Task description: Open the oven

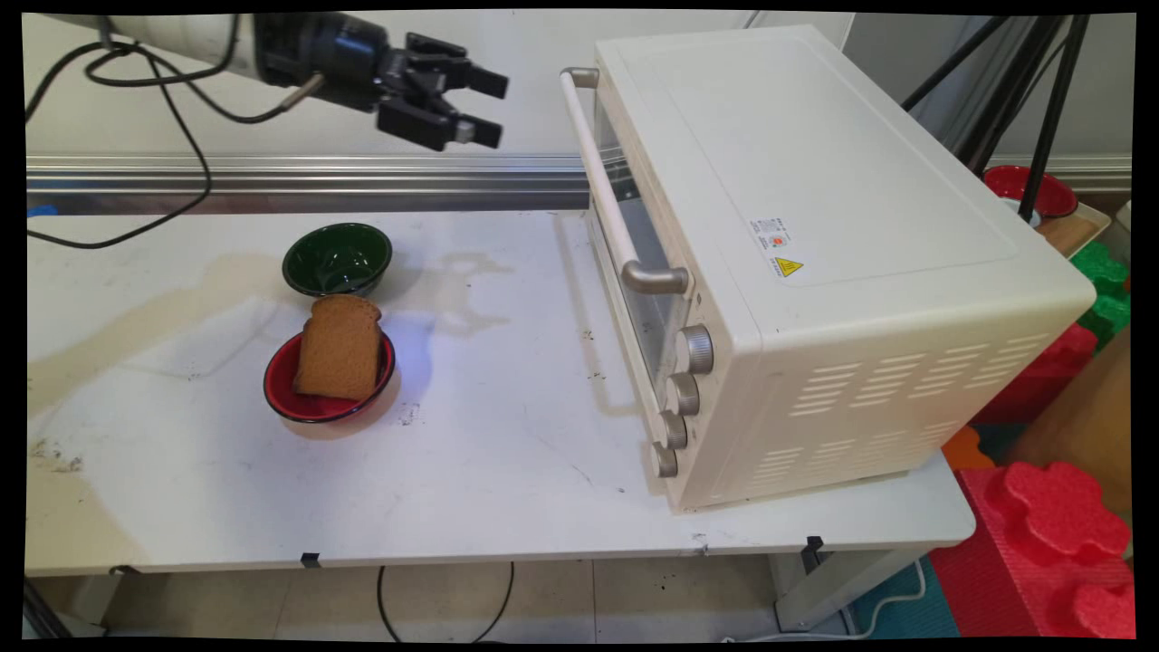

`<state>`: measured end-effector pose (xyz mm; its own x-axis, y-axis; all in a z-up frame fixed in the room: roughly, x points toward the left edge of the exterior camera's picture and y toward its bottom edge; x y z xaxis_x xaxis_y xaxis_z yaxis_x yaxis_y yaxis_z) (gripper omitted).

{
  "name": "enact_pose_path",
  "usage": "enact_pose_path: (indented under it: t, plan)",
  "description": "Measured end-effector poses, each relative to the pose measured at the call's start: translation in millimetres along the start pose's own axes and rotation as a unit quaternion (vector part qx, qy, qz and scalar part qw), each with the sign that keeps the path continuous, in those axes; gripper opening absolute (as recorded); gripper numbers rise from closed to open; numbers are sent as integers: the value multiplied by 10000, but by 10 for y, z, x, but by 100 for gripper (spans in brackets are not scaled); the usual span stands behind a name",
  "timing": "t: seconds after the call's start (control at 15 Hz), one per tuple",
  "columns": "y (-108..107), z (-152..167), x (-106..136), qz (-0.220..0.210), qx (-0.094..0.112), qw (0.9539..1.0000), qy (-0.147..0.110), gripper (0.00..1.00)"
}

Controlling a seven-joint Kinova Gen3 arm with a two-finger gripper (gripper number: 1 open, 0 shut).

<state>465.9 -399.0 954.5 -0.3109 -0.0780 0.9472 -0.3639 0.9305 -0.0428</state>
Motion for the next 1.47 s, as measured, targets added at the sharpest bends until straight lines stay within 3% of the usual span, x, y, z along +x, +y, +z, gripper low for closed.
enact_pose_path:
  t: [0.27, 0.33, 0.73, 1.47]
  plan:
    - [-31, 287, 80, 18, 13, 10000, 42, 100]
    - [-39, 354, 93, 33, 11, 10000, 41, 0]
    - [-83, 680, 134, 95, 8, 10000, -18, 0]
    - [-100, 992, 51, 352, -56, 9982, -485, 0]
